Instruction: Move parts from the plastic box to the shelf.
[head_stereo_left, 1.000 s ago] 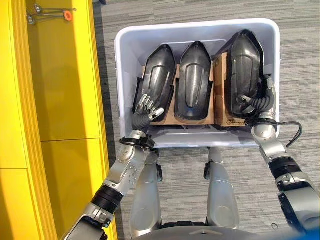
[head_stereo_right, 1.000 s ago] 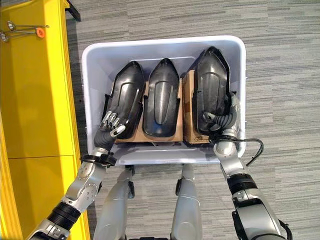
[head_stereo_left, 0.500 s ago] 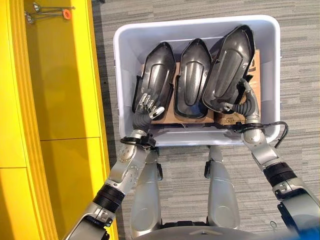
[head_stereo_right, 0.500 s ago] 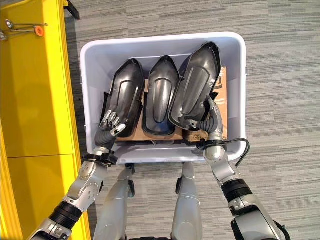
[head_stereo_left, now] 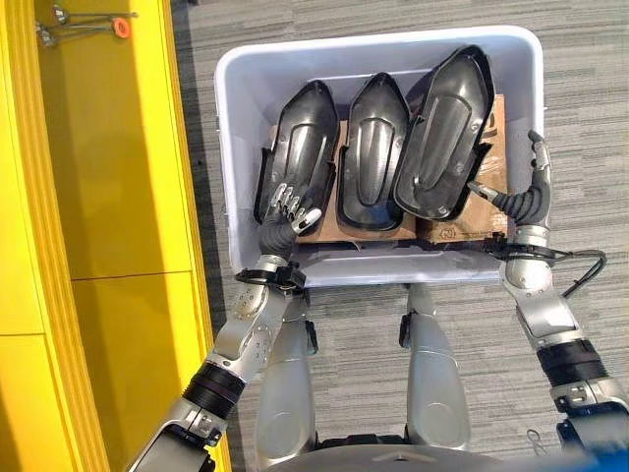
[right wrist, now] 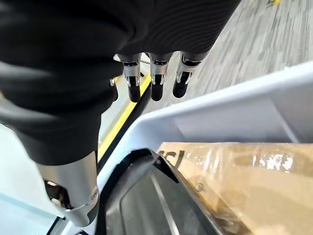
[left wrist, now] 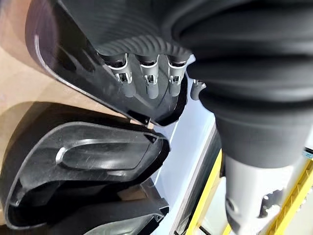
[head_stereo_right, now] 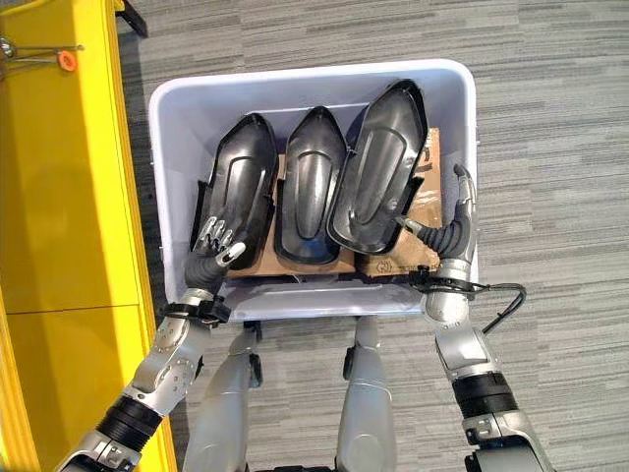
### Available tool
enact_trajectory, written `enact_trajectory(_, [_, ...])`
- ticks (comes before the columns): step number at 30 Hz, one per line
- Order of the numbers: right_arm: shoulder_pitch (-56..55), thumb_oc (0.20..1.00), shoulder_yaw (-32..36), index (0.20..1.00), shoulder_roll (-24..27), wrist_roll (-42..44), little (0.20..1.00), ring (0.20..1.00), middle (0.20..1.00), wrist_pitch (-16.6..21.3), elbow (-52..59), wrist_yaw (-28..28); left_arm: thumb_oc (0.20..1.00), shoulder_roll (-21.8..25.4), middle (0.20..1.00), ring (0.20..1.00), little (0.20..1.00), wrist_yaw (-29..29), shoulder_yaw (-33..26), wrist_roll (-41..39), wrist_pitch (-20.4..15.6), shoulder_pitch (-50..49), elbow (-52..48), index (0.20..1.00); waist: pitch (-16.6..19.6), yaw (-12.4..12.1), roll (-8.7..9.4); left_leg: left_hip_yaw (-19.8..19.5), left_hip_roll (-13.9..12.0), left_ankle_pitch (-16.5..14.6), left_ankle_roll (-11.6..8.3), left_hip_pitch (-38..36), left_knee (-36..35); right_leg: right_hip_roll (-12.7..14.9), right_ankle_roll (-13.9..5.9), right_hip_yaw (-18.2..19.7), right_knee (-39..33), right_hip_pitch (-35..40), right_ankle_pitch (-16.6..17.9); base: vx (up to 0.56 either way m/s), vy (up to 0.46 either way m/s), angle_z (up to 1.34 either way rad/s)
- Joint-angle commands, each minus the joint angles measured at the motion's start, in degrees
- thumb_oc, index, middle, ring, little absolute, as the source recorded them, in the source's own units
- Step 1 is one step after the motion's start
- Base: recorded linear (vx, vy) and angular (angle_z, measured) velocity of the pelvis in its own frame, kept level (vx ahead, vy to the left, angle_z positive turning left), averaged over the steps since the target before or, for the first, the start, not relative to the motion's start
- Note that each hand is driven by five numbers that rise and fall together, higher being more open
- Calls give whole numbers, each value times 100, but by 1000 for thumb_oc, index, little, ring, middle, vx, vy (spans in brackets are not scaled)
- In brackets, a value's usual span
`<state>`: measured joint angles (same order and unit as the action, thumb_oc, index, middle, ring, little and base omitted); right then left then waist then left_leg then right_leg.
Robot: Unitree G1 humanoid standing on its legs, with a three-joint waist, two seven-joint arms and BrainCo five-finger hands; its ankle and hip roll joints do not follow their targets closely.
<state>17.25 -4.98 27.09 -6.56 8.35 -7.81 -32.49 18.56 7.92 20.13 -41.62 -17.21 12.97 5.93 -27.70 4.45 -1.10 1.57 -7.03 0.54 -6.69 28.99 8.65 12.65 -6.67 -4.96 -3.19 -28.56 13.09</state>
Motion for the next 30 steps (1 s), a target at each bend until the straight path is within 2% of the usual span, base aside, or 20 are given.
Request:
enact_trajectory(1, [45, 1000, 178, 1000, 92, -105, 1000, 1000, 1000, 393, 135, -223, 1000, 124, 1000, 1000, 1000, 58, -161, 130, -322, -53, -274, 1000, 325, -21, 101, 90, -147, 139, 17, 10, -12, 314, -304, 305, 935, 21, -566, 0, 0, 0])
enact_trajectory(7, [123, 1000, 143, 1000, -33, 94, 1000, 1000, 1000, 436, 41, -322, 1000, 140, 1000, 1000, 1000, 123, -136, 128, -338, -46, -265, 1000, 338, -26, 100, 91, -129, 130, 24, 37, 12, 323, -307, 288, 914, 39, -564, 0, 0, 0])
enact_trajectory(12, [659, 1000, -182, 1000, -337, 851, 1000, 1000, 1000, 588, -501, -266, 1000, 86, 1000, 1000, 1000, 142, -18, 41, -337, -4, -228, 1000, 321, -110, 45, 76, -99, 135, 43, 43, 1, 332, -295, 279, 910, 61, -571, 0, 0, 0])
enact_trajectory(24, [1104, 1000, -220, 1000, -645, 1739, 1000, 1000, 1000, 803, -889, -354, 1000, 116, 1000, 1000, 1000, 199, 137, -34, -265, 34, -245, 1000, 260, -170, 2, 92, -73, 137, 73, -7, -23, 326, -276, 281, 923, 93, -572, 0, 0, 1])
enact_trajectory(30, [1053, 1000, -110, 1000, -642, 1694, 1000, 1000, 1000, 797, -914, -503, 1000, 144, 1000, 1000, 1000, 222, 142, -14, -272, 21, -261, 1000, 253, -166, 1, 80, -72, 128, 81, 3, -13, 328, -275, 273, 917, 93, -572, 0, 0, 0])
